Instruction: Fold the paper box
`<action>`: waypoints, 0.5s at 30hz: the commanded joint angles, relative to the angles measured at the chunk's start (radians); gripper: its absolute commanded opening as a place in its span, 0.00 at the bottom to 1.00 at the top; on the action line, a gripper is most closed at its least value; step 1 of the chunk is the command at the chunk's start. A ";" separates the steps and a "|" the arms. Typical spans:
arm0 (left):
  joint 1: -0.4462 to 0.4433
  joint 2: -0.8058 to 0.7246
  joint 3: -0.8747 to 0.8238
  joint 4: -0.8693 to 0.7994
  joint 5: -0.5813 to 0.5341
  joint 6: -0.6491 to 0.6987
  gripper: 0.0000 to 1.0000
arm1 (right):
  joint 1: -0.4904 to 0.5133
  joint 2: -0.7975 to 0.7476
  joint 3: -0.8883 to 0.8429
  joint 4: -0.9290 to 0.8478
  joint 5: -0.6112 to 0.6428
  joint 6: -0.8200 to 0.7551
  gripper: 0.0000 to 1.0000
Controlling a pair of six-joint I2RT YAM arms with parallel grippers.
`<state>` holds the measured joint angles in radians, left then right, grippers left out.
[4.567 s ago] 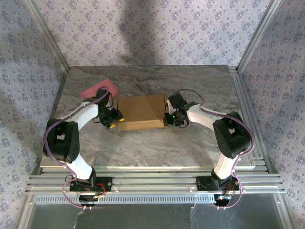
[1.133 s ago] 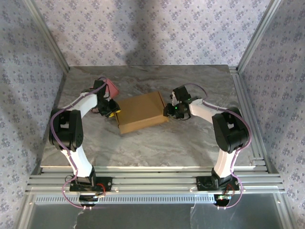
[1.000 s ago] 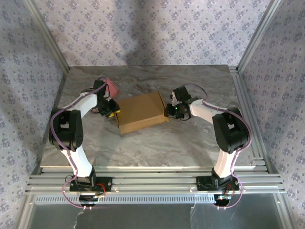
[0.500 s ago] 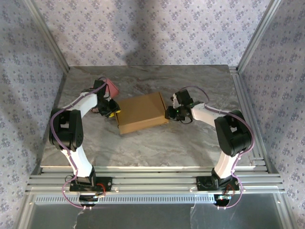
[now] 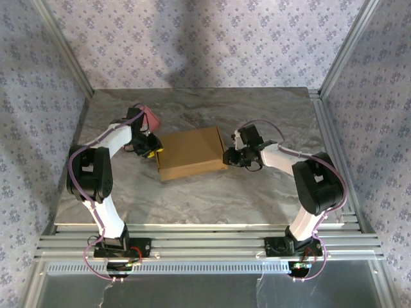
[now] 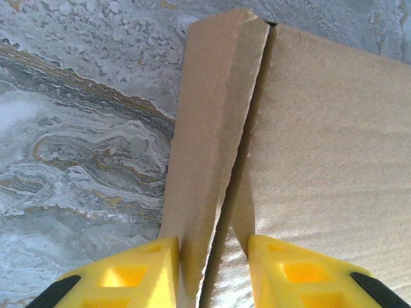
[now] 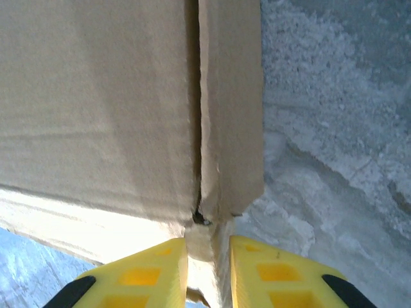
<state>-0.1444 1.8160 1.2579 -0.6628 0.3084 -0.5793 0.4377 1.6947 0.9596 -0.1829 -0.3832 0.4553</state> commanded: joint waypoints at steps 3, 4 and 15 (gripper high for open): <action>-0.009 0.059 -0.034 -0.126 -0.045 0.019 0.32 | -0.007 -0.045 -0.038 -0.066 -0.012 -0.018 0.27; -0.009 0.060 -0.033 -0.126 -0.045 0.020 0.32 | -0.007 -0.050 -0.043 -0.066 -0.013 -0.018 0.28; -0.010 0.058 -0.034 -0.129 -0.045 0.027 0.32 | -0.008 0.008 -0.013 -0.052 0.009 -0.028 0.17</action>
<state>-0.1452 1.8160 1.2579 -0.6628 0.3107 -0.5751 0.4377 1.6718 0.9222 -0.2092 -0.3893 0.4469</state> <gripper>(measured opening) 0.322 0.180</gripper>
